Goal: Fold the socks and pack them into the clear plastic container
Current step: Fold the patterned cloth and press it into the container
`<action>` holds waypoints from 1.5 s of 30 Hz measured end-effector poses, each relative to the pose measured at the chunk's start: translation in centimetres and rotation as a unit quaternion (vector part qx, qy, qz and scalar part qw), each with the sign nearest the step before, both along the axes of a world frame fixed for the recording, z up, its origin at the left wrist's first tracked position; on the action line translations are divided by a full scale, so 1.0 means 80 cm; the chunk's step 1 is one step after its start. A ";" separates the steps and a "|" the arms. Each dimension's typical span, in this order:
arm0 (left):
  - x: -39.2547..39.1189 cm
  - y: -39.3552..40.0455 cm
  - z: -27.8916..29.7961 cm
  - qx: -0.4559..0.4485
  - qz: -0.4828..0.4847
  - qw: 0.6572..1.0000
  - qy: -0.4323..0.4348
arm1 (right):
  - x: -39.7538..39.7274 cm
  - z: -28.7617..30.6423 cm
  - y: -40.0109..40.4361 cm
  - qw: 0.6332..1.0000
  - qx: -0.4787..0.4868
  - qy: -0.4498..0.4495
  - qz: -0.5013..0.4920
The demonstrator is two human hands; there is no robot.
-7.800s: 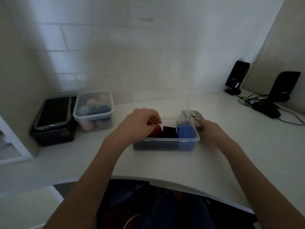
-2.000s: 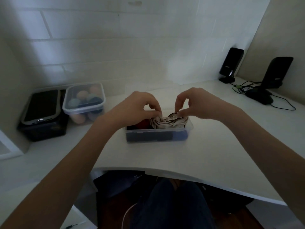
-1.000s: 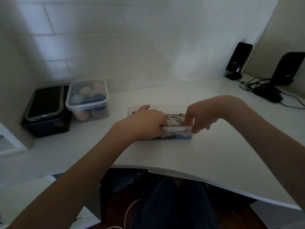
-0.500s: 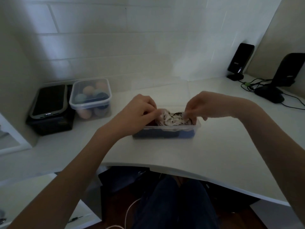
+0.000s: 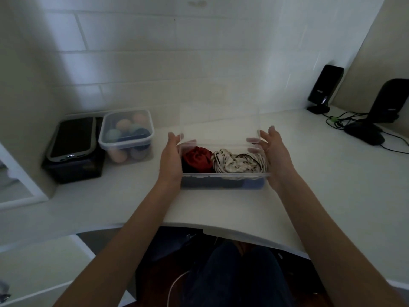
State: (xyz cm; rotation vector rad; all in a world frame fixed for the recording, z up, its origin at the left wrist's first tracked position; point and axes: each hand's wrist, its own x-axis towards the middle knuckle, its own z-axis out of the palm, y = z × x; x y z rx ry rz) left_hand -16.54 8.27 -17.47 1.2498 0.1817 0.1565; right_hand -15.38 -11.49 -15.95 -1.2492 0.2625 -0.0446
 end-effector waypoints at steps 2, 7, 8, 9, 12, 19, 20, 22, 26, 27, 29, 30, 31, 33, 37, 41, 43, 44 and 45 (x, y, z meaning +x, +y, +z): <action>0.001 0.001 0.000 0.029 0.015 0.999 -0.005 | -0.001 0.000 -0.002 0.999 0.030 -0.024 -0.013; 0.001 0.003 -0.002 0.017 0.059 0.998 -0.009 | -0.007 -0.007 -0.003 0.994 0.101 -0.002 -0.039; -0.001 0.004 -0.003 0.017 0.064 0.998 -0.008 | -0.010 -0.006 -0.006 0.995 0.095 0.010 -0.036; -0.003 0.006 -0.005 0.013 0.061 0.998 -0.010 | -0.013 -0.005 -0.009 0.995 0.092 0.019 -0.026; -0.011 0.014 -0.001 -0.016 -0.006 1.000 -0.010 | -0.022 -0.004 -0.018 0.997 0.071 0.003 0.037; -0.018 0.031 -0.016 0.036 -0.112 0.992 -0.041 | -0.028 -0.014 -0.027 0.990 -0.002 -0.049 0.130; -0.018 0.032 -0.016 0.029 -0.112 0.992 -0.040 | -0.029 -0.013 -0.029 0.990 0.007 -0.049 0.135; -0.020 0.034 -0.016 0.028 -0.114 0.992 -0.042 | -0.032 -0.014 -0.032 0.989 -0.008 -0.055 0.138; -0.024 0.036 -0.017 0.151 -0.089 0.982 -0.070 | -0.039 -0.011 -0.027 0.978 -0.160 -0.084 0.102; -0.025 0.035 -0.016 0.180 -0.080 0.977 -0.078 | -0.039 -0.010 -0.023 0.971 -0.206 -0.093 0.076; -0.030 0.032 -0.014 0.249 -0.039 0.962 -0.102 | -0.040 -0.011 -0.014 0.947 -0.296 -0.121 -0.001; -0.033 0.030 -0.014 0.290 0.005 0.949 -0.119 | -0.042 -0.014 -0.010 0.933 -0.333 -0.134 -0.040; -0.038 0.028 -0.015 0.333 0.052 0.931 -0.139 | -0.045 -0.017 -0.006 0.917 -0.367 -0.141 -0.072; -0.047 0.025 -0.019 0.437 0.097 0.870 -0.209 | -0.058 -0.024 -0.001 0.889 -0.419 -0.164 -0.087; -0.055 0.014 -0.030 0.637 0.045 0.701 -0.316 | -0.077 -0.044 -0.001 0.760 -0.620 -0.194 -0.028; -0.053 0.024 -0.032 0.584 -0.017 0.755 -0.298 | -0.082 -0.052 0.005 0.646 -0.721 -0.247 -0.032; -0.053 0.026 -0.033 0.582 -0.017 0.751 -0.311 | -0.078 -0.053 0.011 0.645 -0.717 -0.262 -0.041; -0.053 0.026 -0.035 0.586 -0.018 0.748 -0.313 | -0.074 -0.053 0.013 0.646 -0.712 -0.271 -0.050; -0.054 0.026 -0.035 0.593 -0.014 0.741 -0.314 | -0.070 -0.054 0.014 0.643 -0.709 -0.283 -0.060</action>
